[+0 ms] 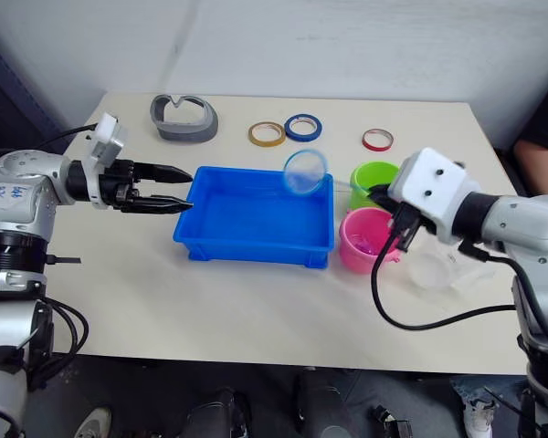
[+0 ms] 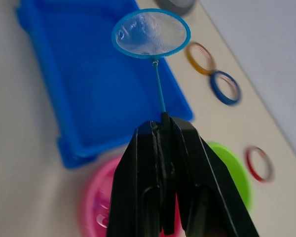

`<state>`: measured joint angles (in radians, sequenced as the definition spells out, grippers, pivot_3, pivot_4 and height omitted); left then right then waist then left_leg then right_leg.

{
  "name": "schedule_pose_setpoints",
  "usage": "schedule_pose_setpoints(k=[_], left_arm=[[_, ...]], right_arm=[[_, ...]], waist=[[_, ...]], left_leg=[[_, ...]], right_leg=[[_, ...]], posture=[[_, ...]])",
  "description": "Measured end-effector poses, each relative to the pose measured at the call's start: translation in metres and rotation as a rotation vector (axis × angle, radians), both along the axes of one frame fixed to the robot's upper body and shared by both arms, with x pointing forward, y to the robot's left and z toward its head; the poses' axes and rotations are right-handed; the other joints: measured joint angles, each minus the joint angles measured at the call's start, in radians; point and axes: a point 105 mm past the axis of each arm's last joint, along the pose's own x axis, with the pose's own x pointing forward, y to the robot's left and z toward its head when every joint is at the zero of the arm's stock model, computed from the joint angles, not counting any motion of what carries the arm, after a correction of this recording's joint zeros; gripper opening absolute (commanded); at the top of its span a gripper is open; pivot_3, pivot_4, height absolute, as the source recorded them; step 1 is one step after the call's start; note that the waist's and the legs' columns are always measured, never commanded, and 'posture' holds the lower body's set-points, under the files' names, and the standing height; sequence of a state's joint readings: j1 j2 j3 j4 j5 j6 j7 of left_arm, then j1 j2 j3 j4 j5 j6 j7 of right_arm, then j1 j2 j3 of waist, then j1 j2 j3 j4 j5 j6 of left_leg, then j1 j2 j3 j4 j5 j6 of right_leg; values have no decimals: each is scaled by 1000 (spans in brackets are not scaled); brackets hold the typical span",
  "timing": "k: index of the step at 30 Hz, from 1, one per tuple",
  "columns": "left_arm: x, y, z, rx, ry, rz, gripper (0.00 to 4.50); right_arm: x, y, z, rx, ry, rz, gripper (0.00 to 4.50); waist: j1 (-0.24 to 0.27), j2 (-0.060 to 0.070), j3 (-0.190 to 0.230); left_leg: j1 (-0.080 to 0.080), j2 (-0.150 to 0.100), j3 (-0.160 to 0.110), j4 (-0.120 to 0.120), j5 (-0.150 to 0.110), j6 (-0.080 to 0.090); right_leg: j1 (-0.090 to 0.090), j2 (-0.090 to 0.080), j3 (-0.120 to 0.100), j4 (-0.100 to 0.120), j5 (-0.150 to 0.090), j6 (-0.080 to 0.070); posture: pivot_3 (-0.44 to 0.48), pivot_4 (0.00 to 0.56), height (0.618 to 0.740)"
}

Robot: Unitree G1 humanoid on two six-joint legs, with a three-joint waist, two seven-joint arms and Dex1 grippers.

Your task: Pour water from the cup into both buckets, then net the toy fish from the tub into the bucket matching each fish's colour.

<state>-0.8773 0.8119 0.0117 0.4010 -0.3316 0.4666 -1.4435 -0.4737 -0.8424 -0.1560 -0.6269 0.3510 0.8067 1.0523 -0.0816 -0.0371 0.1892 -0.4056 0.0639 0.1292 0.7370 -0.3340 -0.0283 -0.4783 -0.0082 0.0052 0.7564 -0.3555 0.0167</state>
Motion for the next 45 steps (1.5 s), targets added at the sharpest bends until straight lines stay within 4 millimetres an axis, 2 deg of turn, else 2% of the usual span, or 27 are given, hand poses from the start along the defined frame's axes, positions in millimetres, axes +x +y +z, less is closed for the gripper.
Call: schedule_pose_setpoints(k=[4, 8, 10, 14, 18, 23, 31, 33, 34, 40, 41, 45], left_arm=[[-18, -1, 2, 7, 17, -13, 3596], [-40, 7, -1, 17, 53, 12, 3596], [-49, 9, -6, 26, 56, 21, 3596], [-60, 11, -20, 27, 79, 35, 3596], [-64, 13, -31, 44, 88, 59, 3596], [-59, 11, -31, 30, 51, 87, 3596], [-55, 10, -33, 21, 36, 112, 3596], [-55, 10, -33, 21, 36, 113, 3624], [-55, 10, -33, 21, 36, 113, 3624], [-55, 9, -34, 22, 38, 116, 3624], [-54, 9, -34, 20, 37, 121, 3624], [-50, 10, -34, 11, 25, 162, 3624]], right_arm=[[-12, 19, -26, 32, 187, 128, 0], [-17, 37, -53, 38, 305, 224, 0], [-16, 51, -69, 53, 339, 271, 0], [-11, 67, -100, 36, 378, 287, 0], [-5, 79, -120, 16, 369, 294, 0], [10, 92, -146, 6, 368, 270, 0], [20, 95, -164, -12, 350, 259, 0], [20, 95, -164, -15, 337, 269, 836], [20, 95, -164, -19, 332, 269, 1067], [24, 87, -169, -61, 320, 248, 4141], [23, 81, -170, -79, 320, 244, 4448], [17, 53, -162, -129, 310, 199, 4448]], waist=[[1, 0, 0], [-4, 0, 0], [-4, -1, 0], [1, -1, 0], [2, -1, -1], [-1, -2, -1], [0, -2, -1], [0, -2, -1], [0, -2, -1], [0, -2, -1], [2, -2, -1], [6, -1, -1]], left_leg=[[0, 0, -1, 0, 0, 0], [1, 0, -1, -1, 0, 0], [1, 0, -1, -1, 0, 0], [0, 0, -2, -1, 0, 1], [0, 0, -2, -1, 0, 1], [0, 0, -2, -1, 0, 1], [0, 0, -2, -1, 0, 1], [0, 0, -2, -1, 0, 1], [0, 0, -2, -1, 0, 1], [0, 0, -2, -1, 0, 1], [0, -1, -3, -1, 0, 1], [-1, -1, -3, -2, 0, 2]], right_leg=[[1, 0, 0, 0, 0, 0], [1, 0, 0, -1, 0, 0], [1, 1, 0, -1, 0, 0], [1, 0, 0, -2, 0, 0], [1, 0, -1, -3, 0, 0], [1, 1, -1, -2, 0, 0], [1, 0, -1, -3, 0, 0], [1, 0, -1, -3, 0, 0], [1, 0, -1, -3, 0, 0], [1, 0, -1, -3, 0, 0], [1, 0, -1, -3, 0, 0], [1, 0, -1, -4, 0, 0]], posture=[[0, 150, 693], [0, 150, 693], [0, 150, 693], [0, 150, 693], [0, 150, 693], [0, 150, 693], [0, 150, 693], [0, 150, 693], [0, 150, 693], [0, 150, 693], [0, 150, 693], [0, 150, 693]])
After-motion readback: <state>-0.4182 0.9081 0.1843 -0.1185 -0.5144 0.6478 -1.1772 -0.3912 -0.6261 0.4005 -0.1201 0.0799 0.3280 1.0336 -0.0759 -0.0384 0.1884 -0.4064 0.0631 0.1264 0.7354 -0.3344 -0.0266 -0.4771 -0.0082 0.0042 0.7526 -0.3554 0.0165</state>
